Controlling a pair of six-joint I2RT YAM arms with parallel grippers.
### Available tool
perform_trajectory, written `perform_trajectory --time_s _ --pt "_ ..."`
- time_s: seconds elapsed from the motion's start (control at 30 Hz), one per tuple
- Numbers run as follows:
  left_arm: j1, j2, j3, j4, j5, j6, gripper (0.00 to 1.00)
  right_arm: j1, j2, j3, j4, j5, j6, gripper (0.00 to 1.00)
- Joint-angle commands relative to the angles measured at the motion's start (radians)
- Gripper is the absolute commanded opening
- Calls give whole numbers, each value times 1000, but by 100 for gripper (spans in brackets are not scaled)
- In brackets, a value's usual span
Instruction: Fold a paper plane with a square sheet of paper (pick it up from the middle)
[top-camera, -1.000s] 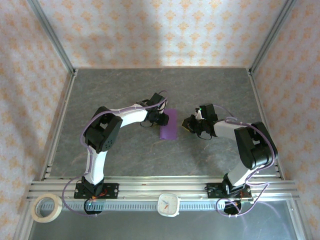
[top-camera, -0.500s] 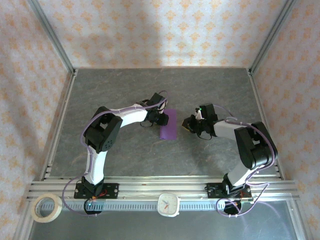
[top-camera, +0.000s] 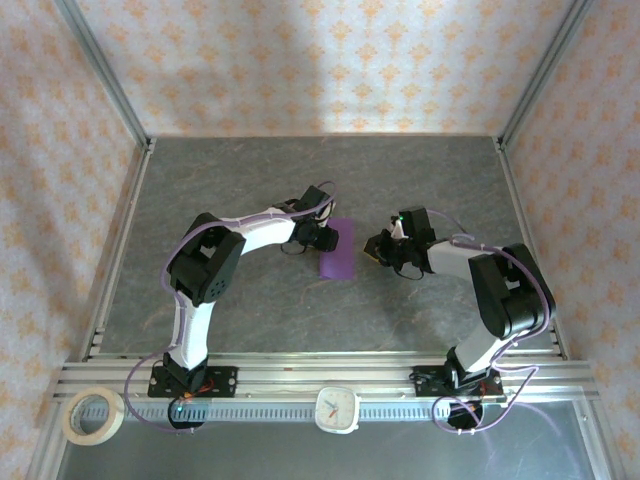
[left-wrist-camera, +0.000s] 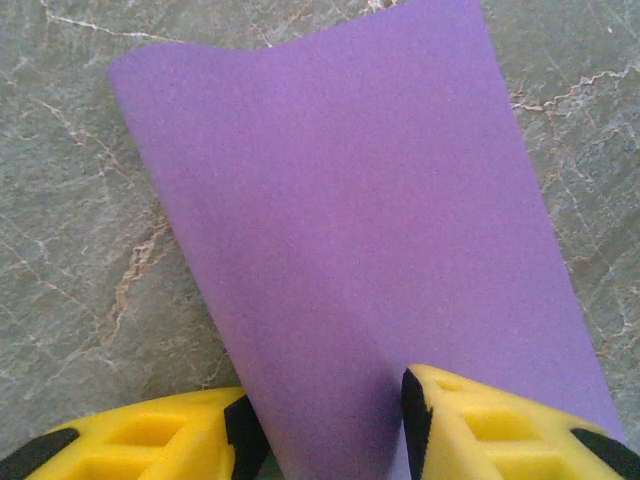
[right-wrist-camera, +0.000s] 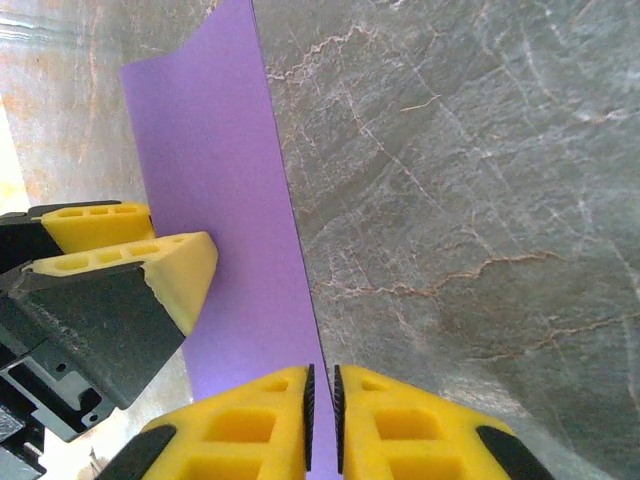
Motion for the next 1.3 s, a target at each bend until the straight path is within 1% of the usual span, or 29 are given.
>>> perform_trajectory --time_s 0.0,0.53,0.7,1.03,1.27 --pt "22 132 -20 22 -88 34 48 7 5 2 36 3 8 16" --pt "22 138 -15 20 -87 52 48 25 9 17 37 5 13 16" --pt "23 141 -4 12 -83 62 44 26 4 9 49 12 24 16" --pt "25 144 10 6 -80 65 40 28 7 14 46 10 22 16" --pt "29 142 25 -8 -84 78 41 29 10 17 45 10 23 16"
